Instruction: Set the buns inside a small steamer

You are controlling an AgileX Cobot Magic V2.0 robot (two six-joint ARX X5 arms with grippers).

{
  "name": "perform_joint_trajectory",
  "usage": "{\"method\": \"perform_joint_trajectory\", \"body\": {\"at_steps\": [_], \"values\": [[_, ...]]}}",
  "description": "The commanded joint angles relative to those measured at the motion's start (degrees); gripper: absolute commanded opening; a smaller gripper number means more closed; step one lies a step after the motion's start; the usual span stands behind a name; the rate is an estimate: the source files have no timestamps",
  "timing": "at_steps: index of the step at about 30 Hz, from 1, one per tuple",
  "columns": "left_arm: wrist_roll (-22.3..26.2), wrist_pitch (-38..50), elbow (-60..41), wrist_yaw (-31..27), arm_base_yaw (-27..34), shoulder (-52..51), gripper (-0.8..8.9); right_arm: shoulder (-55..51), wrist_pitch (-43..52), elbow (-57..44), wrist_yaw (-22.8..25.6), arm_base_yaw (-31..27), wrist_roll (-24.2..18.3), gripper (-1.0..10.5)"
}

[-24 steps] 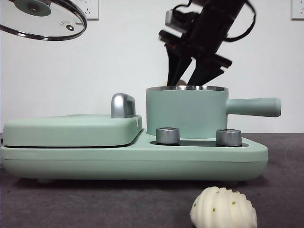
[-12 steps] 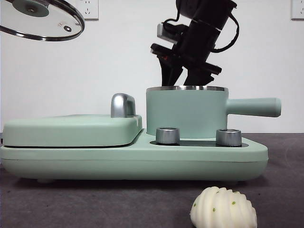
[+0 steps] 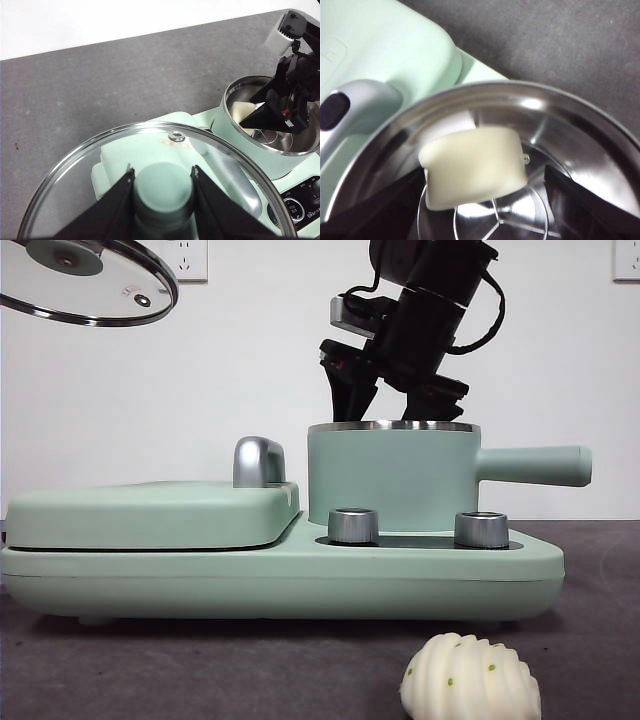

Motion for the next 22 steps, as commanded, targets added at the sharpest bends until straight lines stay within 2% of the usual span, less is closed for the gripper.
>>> {"method": "perform_joint_trajectory", "body": {"at_steps": [1,4,7,15,22], "values": [[-0.42,1.55,1.11,-0.04,-0.09,0.17,0.11,-0.37,-1.99,4.07,0.09,0.26,-1.6,3.9],[-0.42,1.55,1.11,-0.02,-0.09,0.17,0.11,-4.96,-7.61,6.95,0.15,0.55,-1.95,3.9],[-0.42,1.55,1.11,-0.04,-0.09,0.17,0.11,-11.39,-10.27,5.79,0.0,2.03,-1.97,3.9],[-0.44,1.51,1.11,-0.04,-0.11,0.17,0.11,-33.09,6.56,-17.42,-0.39,8.9,-2.08,3.9],[-0.42,1.49,1.11,-0.04,-0.11,0.17,0.11,-45.53,10.8,-33.83,0.02,13.29,-7.76,3.9]]}}
